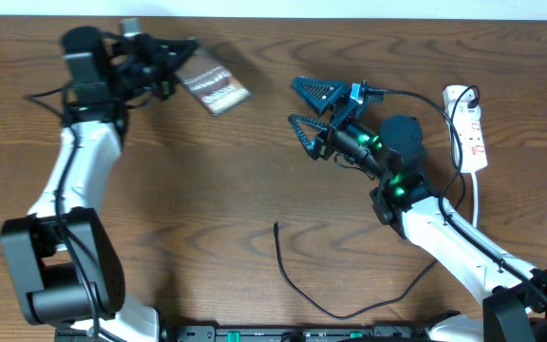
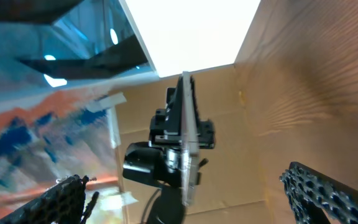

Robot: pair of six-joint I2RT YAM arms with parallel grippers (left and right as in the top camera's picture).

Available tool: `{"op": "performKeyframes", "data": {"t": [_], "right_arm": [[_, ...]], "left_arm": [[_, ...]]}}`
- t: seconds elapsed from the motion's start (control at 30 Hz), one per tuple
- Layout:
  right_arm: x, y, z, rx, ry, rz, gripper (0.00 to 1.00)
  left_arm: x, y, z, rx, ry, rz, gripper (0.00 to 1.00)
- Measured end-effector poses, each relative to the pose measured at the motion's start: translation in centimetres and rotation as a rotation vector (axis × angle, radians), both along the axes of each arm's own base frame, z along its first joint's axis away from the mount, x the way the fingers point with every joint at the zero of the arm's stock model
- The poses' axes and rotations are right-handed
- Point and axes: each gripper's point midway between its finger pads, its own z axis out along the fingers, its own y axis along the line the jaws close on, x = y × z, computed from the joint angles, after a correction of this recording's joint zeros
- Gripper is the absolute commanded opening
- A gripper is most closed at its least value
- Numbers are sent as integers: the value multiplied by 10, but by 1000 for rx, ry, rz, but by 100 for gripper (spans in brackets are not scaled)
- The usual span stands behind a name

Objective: Plug charger to phone and switch on socket

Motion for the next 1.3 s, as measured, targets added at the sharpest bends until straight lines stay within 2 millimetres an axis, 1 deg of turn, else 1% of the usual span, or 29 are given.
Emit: {"op": "performKeyframes", "data": {"t": [0.07, 0.13, 0.17, 0.2, 0.33, 0.43, 0.5, 0.57, 0.63, 0.67, 0.77, 0.8, 0.83, 0.93, 1.0, 1.1, 1.2, 1.3], "right_arm": [[-2, 1, -3, -42, -39, 19, 99], [-6, 4, -10, -98, -68, 50, 99], [-8, 5, -15, -121, -65, 63, 99], [-11, 6, -24, -158, -54, 83, 99], [-25, 10, -57, -280, -12, 158, 99], [-40, 17, -78, -357, 19, 220, 99], [-56, 23, -95, -426, 65, 283, 99], [-70, 27, -107, -501, 107, 333, 99], [-83, 30, -114, -593, 133, 381, 99], [-87, 30, -114, -628, 141, 389, 99], [-100, 26, -119, -772, 174, 410, 99], [-103, 22, -122, -814, 189, 410, 99], [-109, 14, -129, -886, 213, 405, 99], [-118, -3, -145, -1008, 265, 388, 99], [-121, -10, -152, -1073, 270, 375, 99], [-125, -11, -155, -1121, 257, 370, 99], [-122, 0, -150, -1116, 199, 363, 99], [-125, 10, -149, -1113, 167, 378, 99]], "left_arm": [[-2, 17, 2, -5, -12, 5, 7], [-6, 28, 4, -2, -37, -15, 7], [-8, 30, 5, 0, -49, -27, 8], [-11, 31, 7, 4, -69, -51, 7], [-29, 26, 15, 20, -166, -180, 7], [-37, 26, 19, 27, -218, -233, 7], [-40, 32, 20, 33, -245, -245, 7], [-41, 40, 21, 37, -256, -239, 7], [-42, 48, 22, 41, -266, -229, 7], [-42, 53, 22, 43, -267, -221, 7], [-43, 63, 22, 45, -272, -204, 7], [-43, 65, 23, 45, -273, -202, 7], [-44, 67, 23, 43, -274, -204, 8], [-46, 68, 23, 46, -284, -208, 7], [-46, 68, 23, 49, -288, -209, 7], [-46, 68, 23, 50, -291, -210, 7], [-46, 68, 24, 51, -293, -212, 8], [-46, 68, 24, 51, -294, -213, 7]]}}
